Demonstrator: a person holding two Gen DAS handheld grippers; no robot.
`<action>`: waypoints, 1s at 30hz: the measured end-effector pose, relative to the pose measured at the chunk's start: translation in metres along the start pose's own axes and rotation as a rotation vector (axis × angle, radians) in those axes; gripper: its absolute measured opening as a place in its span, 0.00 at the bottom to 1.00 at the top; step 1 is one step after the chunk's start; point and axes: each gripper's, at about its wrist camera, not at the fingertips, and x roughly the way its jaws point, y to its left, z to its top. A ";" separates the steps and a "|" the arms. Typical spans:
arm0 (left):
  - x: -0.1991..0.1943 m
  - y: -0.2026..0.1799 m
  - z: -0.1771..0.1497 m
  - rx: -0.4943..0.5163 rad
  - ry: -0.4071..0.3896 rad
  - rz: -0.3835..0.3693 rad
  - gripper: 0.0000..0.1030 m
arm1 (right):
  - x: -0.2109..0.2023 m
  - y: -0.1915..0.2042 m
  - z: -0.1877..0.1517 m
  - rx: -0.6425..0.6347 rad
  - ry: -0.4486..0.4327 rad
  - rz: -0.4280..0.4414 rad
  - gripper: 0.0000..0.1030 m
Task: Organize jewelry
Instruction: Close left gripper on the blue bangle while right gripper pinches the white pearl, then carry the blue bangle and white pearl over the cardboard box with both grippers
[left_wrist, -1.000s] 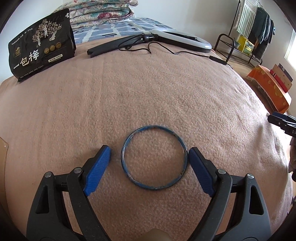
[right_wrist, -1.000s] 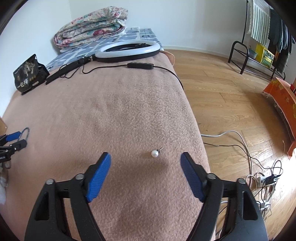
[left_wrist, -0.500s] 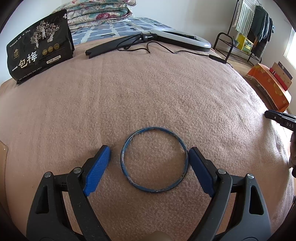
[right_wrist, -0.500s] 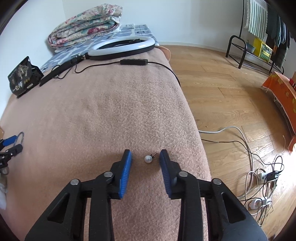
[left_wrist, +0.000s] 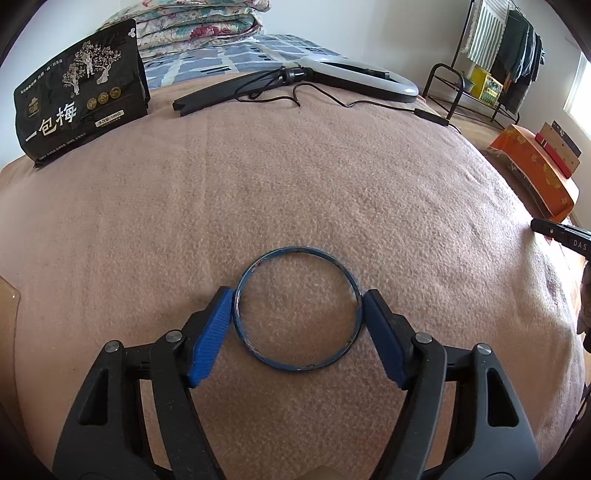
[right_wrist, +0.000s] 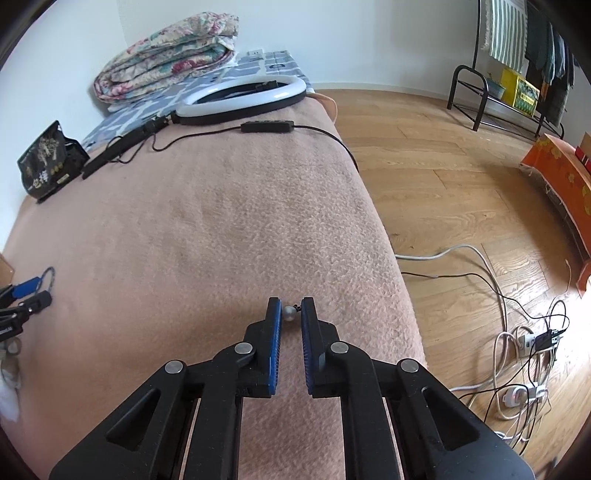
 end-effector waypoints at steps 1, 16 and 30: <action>-0.001 0.001 -0.001 0.004 0.002 -0.001 0.72 | -0.001 0.001 0.000 -0.002 -0.002 0.003 0.09; -0.048 0.015 -0.006 -0.014 -0.031 0.010 0.71 | -0.041 0.046 0.007 -0.060 -0.050 0.059 0.09; -0.146 0.029 0.000 -0.018 -0.170 0.017 0.71 | -0.102 0.121 0.018 -0.157 -0.121 0.174 0.09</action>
